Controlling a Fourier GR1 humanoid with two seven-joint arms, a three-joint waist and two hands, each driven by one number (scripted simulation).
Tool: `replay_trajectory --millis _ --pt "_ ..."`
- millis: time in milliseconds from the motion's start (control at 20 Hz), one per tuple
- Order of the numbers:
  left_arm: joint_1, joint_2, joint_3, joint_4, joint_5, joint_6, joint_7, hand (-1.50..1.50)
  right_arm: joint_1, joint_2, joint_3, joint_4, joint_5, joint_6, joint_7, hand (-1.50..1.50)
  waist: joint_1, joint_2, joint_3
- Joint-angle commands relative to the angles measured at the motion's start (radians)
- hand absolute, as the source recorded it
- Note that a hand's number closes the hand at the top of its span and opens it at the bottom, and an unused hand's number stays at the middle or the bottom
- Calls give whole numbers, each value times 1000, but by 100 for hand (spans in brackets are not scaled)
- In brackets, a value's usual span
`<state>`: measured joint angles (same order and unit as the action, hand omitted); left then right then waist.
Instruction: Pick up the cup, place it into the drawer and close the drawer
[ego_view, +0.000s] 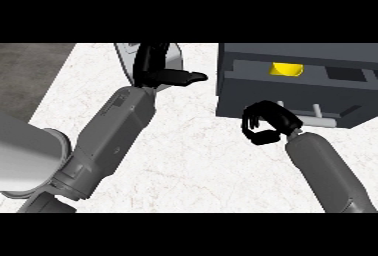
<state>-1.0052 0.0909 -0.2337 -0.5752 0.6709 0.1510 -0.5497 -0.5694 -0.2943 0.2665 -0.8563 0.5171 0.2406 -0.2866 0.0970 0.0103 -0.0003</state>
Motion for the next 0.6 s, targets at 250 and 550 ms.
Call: replay_trajectory --millis 250,550 --pt "82 63 -3 -105 13 -56 45 -150 -257 -54 -194 311 -56 -99 -129 150 51 15 6" --pt "150 82 -32 -127 0 -107 42 -150 -358 -122 -273 367 -109 -69 -64 150 90 26 5"
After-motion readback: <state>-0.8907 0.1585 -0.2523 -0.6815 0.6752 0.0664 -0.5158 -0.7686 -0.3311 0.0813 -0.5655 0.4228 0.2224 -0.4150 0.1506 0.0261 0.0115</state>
